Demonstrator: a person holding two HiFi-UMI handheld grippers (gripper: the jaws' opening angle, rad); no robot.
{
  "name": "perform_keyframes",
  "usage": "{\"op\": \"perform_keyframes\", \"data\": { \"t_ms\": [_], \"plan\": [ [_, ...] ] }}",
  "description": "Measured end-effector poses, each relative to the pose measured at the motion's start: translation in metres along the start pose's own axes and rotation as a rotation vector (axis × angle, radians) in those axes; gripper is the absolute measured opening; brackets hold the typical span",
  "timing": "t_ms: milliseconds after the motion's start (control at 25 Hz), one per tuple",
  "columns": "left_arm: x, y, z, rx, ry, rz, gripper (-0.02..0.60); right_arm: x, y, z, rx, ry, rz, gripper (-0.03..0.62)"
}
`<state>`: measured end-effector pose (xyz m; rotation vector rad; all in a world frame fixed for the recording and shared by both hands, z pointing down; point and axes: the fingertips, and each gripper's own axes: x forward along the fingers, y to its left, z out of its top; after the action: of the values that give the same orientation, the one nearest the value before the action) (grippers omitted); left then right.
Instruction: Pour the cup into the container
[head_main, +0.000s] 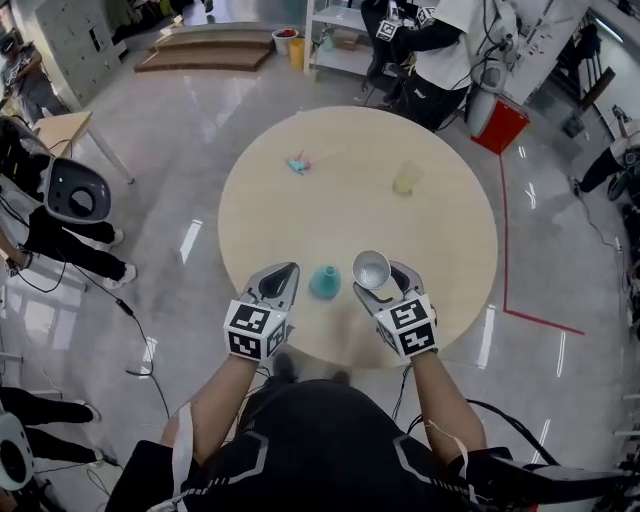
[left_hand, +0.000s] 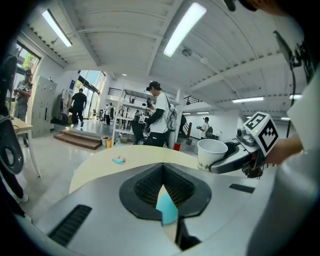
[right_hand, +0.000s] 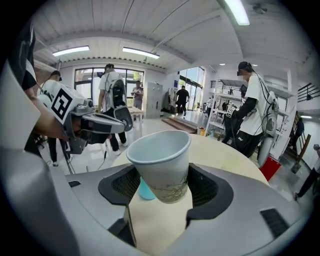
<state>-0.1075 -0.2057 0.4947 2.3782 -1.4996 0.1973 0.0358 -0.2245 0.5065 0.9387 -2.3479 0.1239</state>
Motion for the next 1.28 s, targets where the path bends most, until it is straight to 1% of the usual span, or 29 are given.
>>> {"op": "perform_keyframes", "data": {
  "t_ms": [80,360,440,600,720,1000,1160,1280],
  "plan": [
    [0.006,0.006,-0.007,0.005,0.016,-0.007,-0.008,0.009,0.001,-0.005,-0.023,0.034,-0.006,0.302],
    [0.028,0.026,-0.040,0.007,0.074,0.006,-0.008,0.036,0.009,-0.032,-0.099,0.164,-0.020,0.302],
    [0.035,0.029,-0.048,0.007,0.084,-0.005,-0.008,0.042,0.012,-0.037,-0.119,0.201,-0.022,0.302],
    [0.051,0.028,-0.060,0.002,0.101,-0.056,-0.008,0.054,0.013,-0.049,-0.150,0.273,-0.039,0.302],
    [0.062,0.031,-0.068,0.010,0.120,-0.067,-0.008,0.061,0.012,-0.057,-0.167,0.327,-0.062,0.302],
    [0.075,0.034,-0.084,0.000,0.150,-0.074,-0.008,0.064,0.009,-0.064,-0.223,0.416,-0.095,0.302],
    [0.080,0.035,-0.091,-0.013,0.162,-0.077,-0.008,0.065,0.006,-0.067,-0.267,0.443,-0.101,0.302],
    [0.080,0.034,-0.094,-0.004,0.172,-0.084,-0.008,0.066,0.006,-0.068,-0.281,0.458,-0.105,0.302]
  ]
}}
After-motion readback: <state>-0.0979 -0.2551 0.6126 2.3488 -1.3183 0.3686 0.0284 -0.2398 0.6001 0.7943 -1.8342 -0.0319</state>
